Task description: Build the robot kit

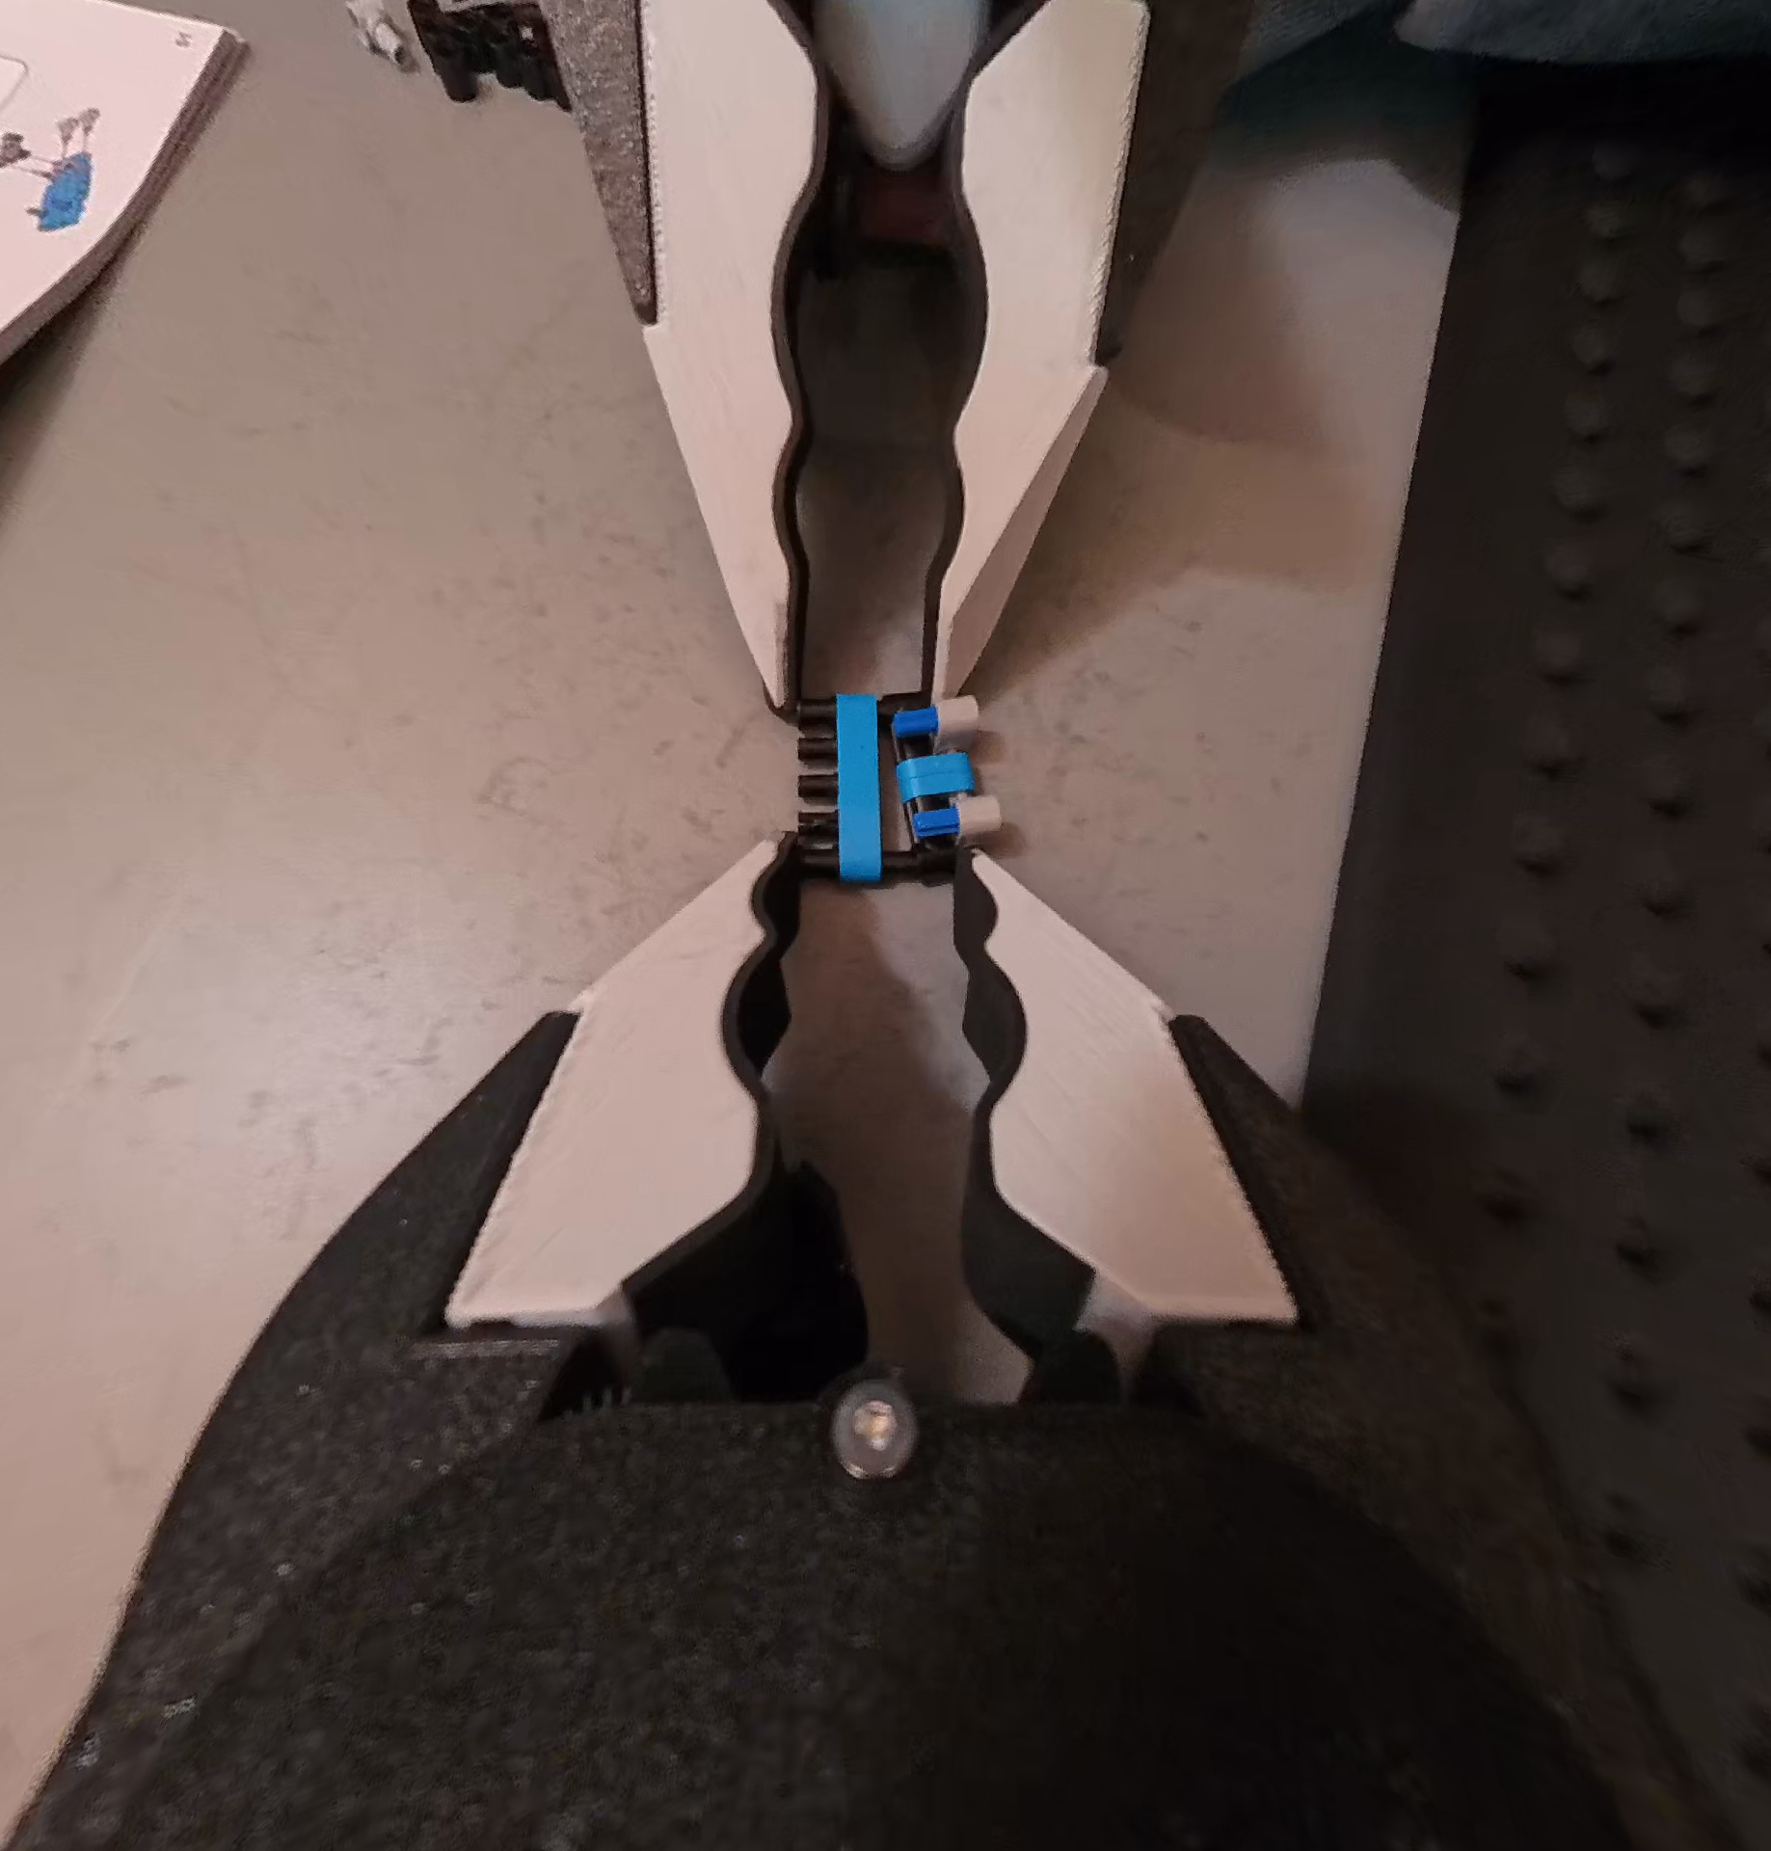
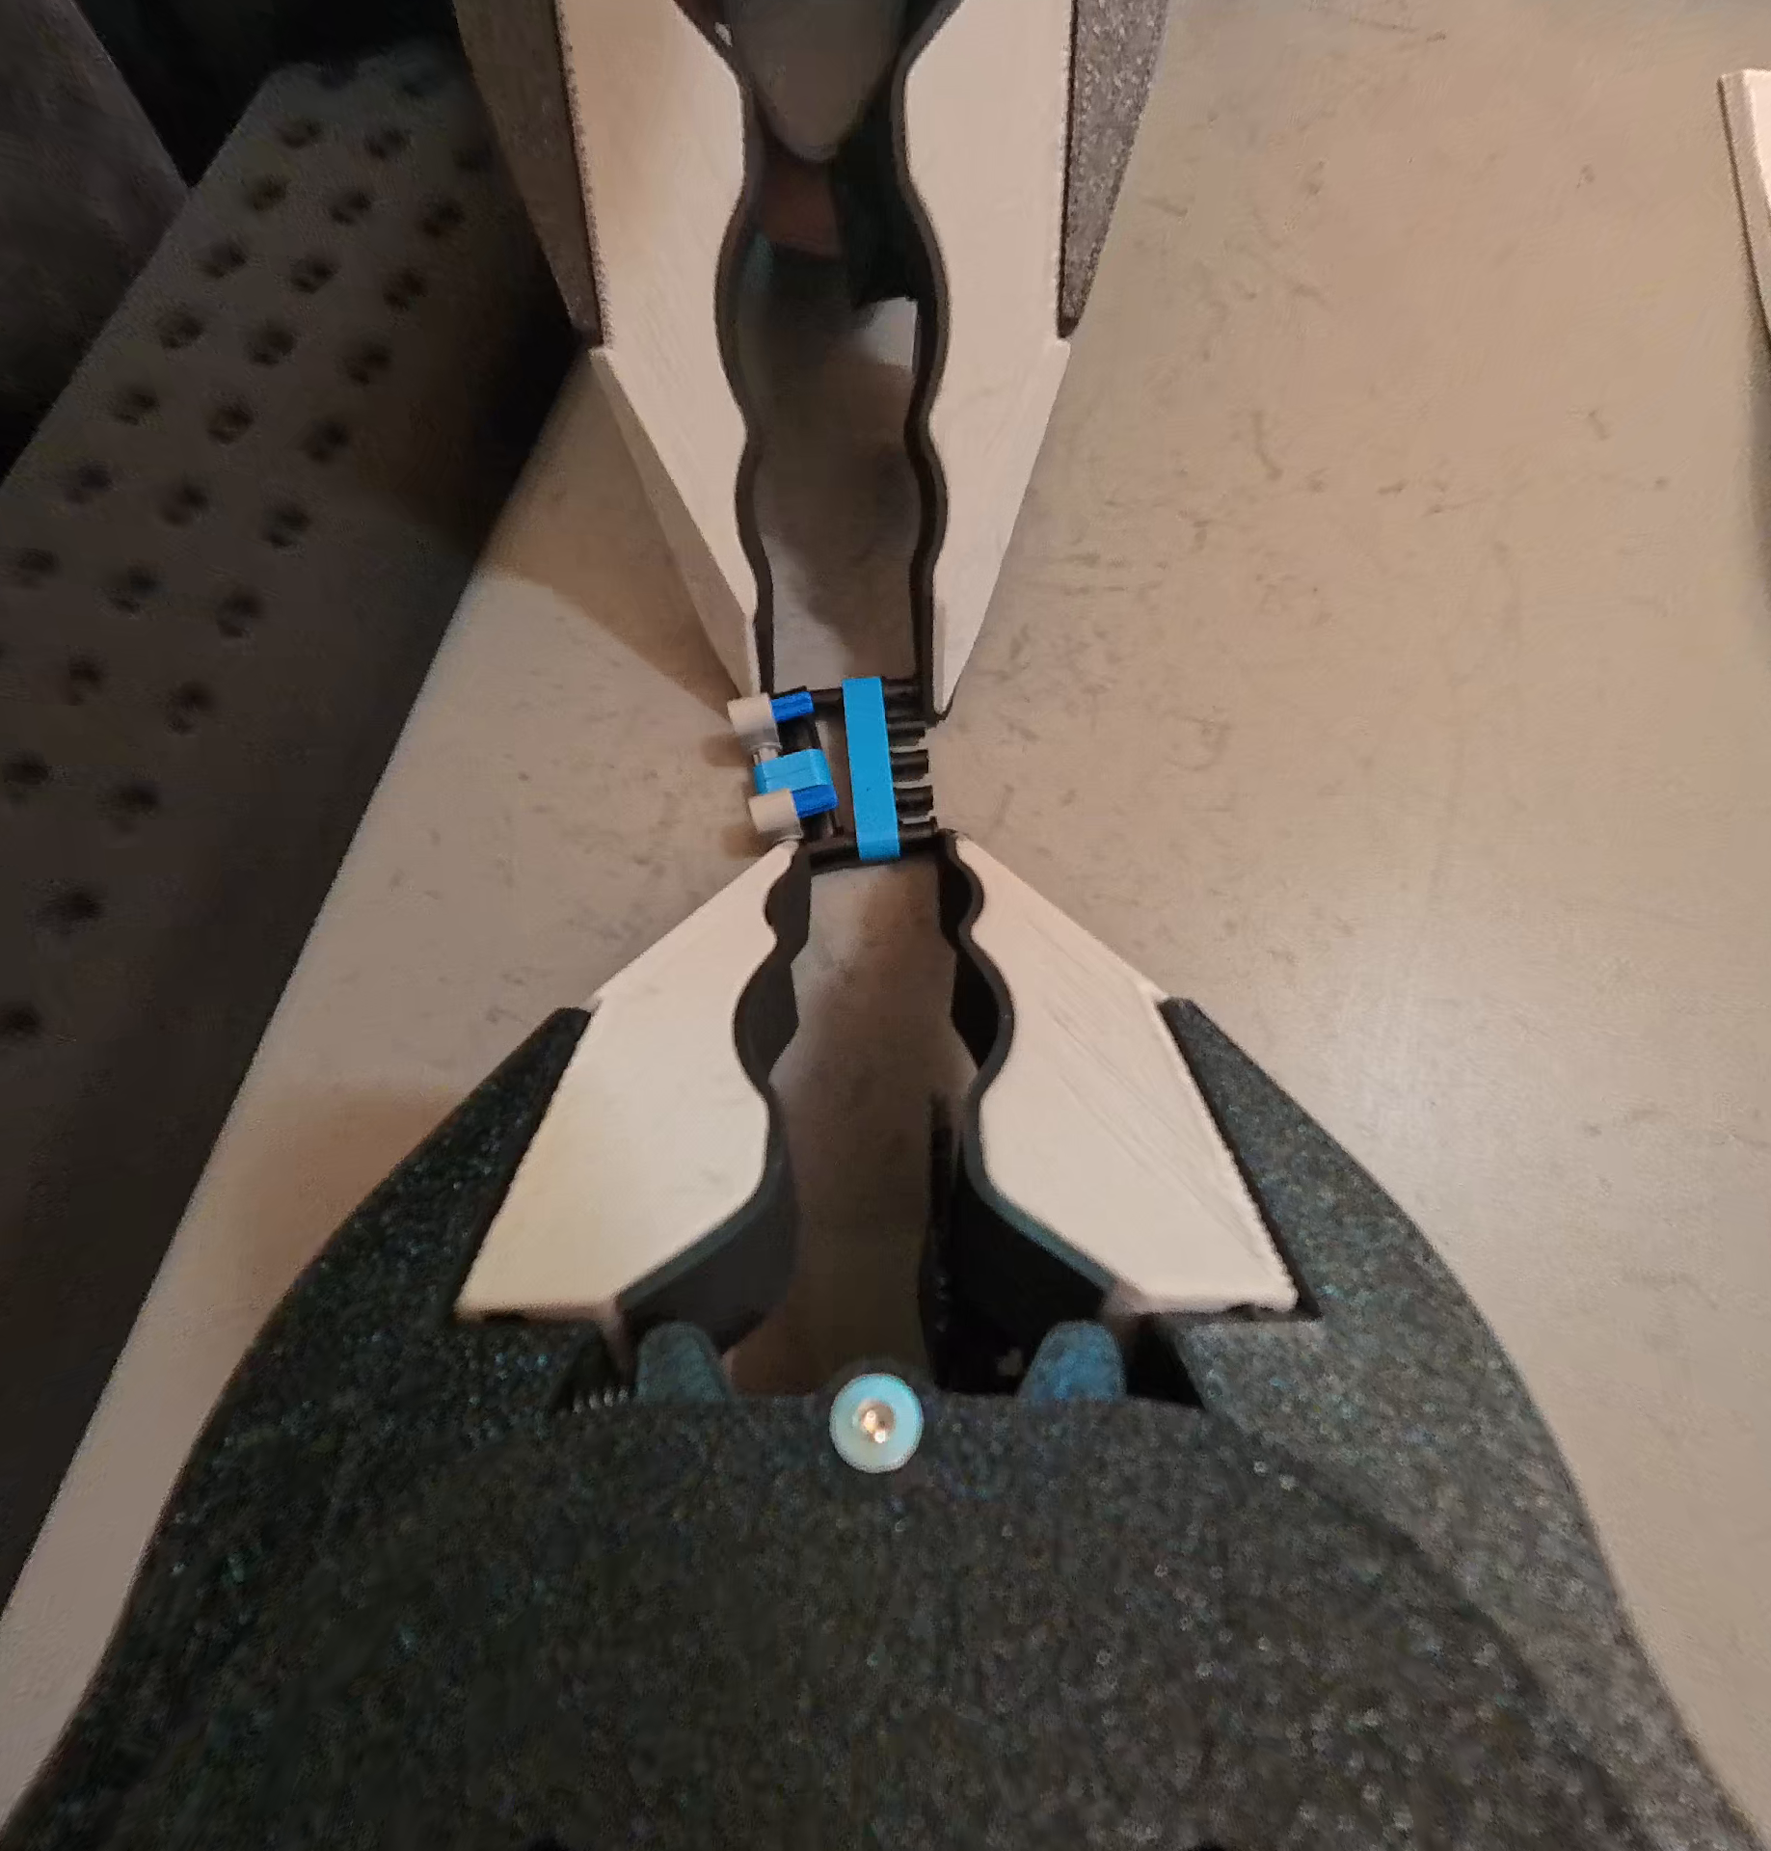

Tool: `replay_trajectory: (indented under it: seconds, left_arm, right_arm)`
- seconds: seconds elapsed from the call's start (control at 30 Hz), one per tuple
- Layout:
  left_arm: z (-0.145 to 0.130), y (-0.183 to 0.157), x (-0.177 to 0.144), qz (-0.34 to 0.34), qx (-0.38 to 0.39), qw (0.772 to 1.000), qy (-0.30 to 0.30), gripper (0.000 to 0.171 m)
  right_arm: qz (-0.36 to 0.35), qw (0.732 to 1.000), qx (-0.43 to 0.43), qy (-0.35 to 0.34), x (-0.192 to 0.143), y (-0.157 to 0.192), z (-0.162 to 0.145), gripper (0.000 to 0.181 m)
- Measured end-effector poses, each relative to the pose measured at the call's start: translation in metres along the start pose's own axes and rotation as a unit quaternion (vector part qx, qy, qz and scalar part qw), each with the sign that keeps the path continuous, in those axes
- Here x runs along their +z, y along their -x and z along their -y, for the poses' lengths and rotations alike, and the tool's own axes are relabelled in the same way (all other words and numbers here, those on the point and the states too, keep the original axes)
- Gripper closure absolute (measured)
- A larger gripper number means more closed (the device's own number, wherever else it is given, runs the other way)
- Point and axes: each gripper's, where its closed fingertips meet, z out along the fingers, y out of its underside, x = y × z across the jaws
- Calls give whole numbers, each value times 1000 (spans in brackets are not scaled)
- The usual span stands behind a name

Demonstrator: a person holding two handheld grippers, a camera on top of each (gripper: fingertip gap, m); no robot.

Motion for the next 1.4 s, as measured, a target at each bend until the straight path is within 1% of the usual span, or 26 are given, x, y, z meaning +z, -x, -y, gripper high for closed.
replay_trajectory:
  seconds: [0.33, 0.4, 0.47, 0.5, 0.53, 0.57, 0.6, 0.63, 0.7, 0.77, 1.1, 1.23, 1.3, 1.33, 1.37, 1.4]
  left_arm:
    - [1, 0, 0, -8, -15, 1000, -3, 142]
    - [1, 0, 0, 2, 0, 1000, -1, 142]
    - [0, 0, 1, 4, 8, 1000, 0, 142]
    - [0, 0, 1, 4, 9, 1000, 0, 142]
    - [0, 0, 1, 6, 11, 1000, 0, 142]
    - [0, 0, 1, 7, 12, 1000, 0, 142]
    - [0, 0, 1, 7, 13, 1000, 0, 142]
    - [0, 0, 1, 7, 11, 1000, -1, 142]
    - [1, 0, 1, 10, 10, 1000, -1, 142]
    - [1, 0, 1, 11, 5, 1000, -1, 143]
    - [1, -1, 1, -7, -13, 1000, -2, 144]
    - [3, -2, 1, -3, 4, 1000, -5, 142]
    - [8, -4, -2, -6, 21, 999, -24, 141]
    - [11, -2, -5, 5, 36, 999, -35, 139]
    - [11, 0, -7, 20, 55, 997, -41, 132]
    - [12, 2, -9, 35, 78, 995, -47, 131]
  right_arm:
    - [0, 1000, 3, -1, -1, 0, 0, 155]
    - [-10, 1000, 3, -13, -7, -3, 3, 137]
    - [26, 998, 17, -51, -11, 9, 21, 133]
    - [32, 998, 25, -44, -6, 11, 23, 127]
    - [26, 999, 20, -15, 2, 10, 18, 125]
    - [1, 1000, 9, 9, 10, 4, 12, 126]
    - [-18, 1000, -4, 13, 14, 0, 12, 130]
    - [-14, 1000, -12, 14, 15, 1, 12, 132]
    - [-6, 1000, 4, 12, 15, 2, 13, 133]
    - [10, 1000, 11, 4, 17, 8, 15, 143]
    - [-14, 1000, -12, 20, 18, 8, 13, 146]
    - [11, 1000, 12, 6, 17, 8, 13, 145]
    - [65, 996, 66, -12, 12, 11, 15, 144]
    - [84, 992, 93, -22, 7, 10, 16, 144]
    - [94, 988, 118, -36, 3, 7, 18, 144]
    - [113, 981, 147, -54, -3, 6, 21, 144]
